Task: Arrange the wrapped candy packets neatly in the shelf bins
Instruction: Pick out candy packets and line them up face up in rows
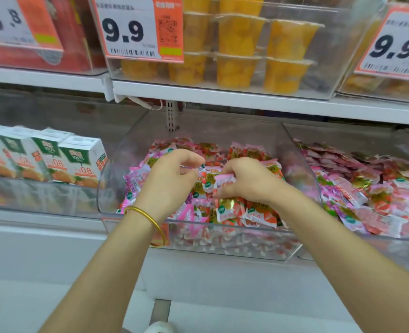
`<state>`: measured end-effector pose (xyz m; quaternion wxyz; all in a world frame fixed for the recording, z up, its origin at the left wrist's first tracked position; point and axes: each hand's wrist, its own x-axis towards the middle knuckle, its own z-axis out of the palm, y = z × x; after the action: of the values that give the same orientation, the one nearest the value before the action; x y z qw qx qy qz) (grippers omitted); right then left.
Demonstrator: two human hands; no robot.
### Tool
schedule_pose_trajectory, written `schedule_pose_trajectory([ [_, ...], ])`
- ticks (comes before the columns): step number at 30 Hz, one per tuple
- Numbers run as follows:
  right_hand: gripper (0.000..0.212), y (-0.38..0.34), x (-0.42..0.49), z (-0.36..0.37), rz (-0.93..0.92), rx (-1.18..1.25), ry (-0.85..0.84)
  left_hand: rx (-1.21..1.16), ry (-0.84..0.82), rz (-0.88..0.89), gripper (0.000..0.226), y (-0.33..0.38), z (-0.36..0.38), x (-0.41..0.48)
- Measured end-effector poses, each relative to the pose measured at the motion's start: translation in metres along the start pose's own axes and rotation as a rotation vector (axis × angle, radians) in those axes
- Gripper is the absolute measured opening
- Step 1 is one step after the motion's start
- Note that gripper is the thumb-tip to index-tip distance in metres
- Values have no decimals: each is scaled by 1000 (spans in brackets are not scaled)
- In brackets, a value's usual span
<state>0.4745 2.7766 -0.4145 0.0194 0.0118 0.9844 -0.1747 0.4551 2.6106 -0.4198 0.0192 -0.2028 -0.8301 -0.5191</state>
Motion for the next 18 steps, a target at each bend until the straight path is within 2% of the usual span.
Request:
schedule_pose_trajectory([
  [2,56,1,-2,-2,-1,28,42,13,4,6,22,0,1,0],
  [5,58,-1,-6,4,-50,-109,-39,29,-5,-1,23,1,2,1],
  [7,54,1,-7,8,-59,-250,-12,30,-8,2,23,2,3,0],
  [10,41,4,-11,9,-71,-317,14,14,-7,10,23,4,6,1],
  [13,40,1,-13,10,-123,-411,24,11,-16,12,23,5,10,2],
  [15,38,2,-16,3,-138,-371,86,0,-22,15,23,8,14,4],
  [18,25,12,-32,-22,-131,-123,222,-31,-28,33,22,14,24,5],
])
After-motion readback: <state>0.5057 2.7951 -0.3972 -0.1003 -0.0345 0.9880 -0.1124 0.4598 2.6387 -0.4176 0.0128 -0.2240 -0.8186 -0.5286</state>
